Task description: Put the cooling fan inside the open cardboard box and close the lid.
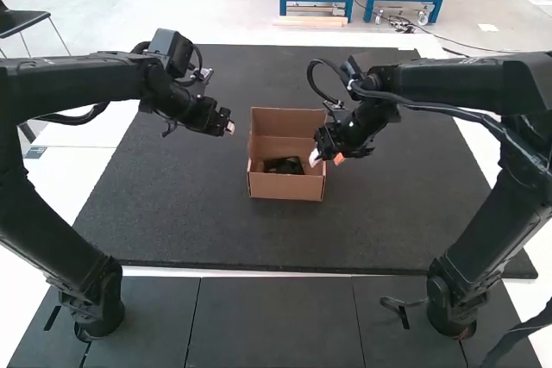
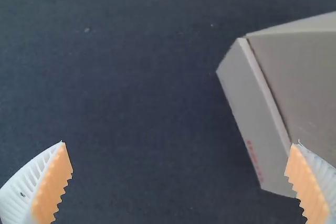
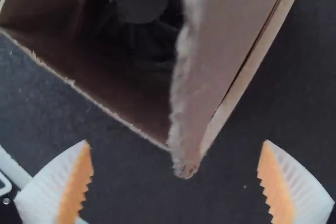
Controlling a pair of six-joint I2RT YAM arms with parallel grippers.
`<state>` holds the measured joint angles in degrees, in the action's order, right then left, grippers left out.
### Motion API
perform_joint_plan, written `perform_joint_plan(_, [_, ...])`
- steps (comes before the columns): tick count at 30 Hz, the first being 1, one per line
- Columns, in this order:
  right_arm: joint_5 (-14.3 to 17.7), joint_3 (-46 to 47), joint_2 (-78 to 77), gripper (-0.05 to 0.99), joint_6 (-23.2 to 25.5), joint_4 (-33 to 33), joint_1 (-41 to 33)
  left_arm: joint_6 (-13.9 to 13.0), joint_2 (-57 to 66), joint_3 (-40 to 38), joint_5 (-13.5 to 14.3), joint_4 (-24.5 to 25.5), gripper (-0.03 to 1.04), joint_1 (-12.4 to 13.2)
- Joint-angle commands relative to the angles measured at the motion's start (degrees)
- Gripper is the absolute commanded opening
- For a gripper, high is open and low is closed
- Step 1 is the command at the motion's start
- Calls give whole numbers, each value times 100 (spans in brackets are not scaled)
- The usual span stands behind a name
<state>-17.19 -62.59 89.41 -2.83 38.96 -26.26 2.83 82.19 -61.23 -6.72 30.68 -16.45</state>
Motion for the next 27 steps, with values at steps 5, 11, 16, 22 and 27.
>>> perform_joint_plan(5, [-505, -597, -1004, 83, -25, 542, -81, -72, -318, -179, 215, -194, 96, 230])
perform_joint_plan(11, [286, -17, -2366, 82, 679, -495, -90, 148, -248, -548, 241, -457, 96, 133])
perform_joint_plan(16, [840, 590, -3324, 82, 854, -1180, -72, 209, -37, -882, 250, -519, 96, -139])
perform_joint_plan(22, [981, 818, -3702, 82, 969, -1154, 121, 236, 332, -1216, 250, -624, 96, -333])
perform_joint_plan(27, [981, 880, -3834, 82, 942, -1145, 350, 236, 693, -1444, 250, -703, 96, -509])
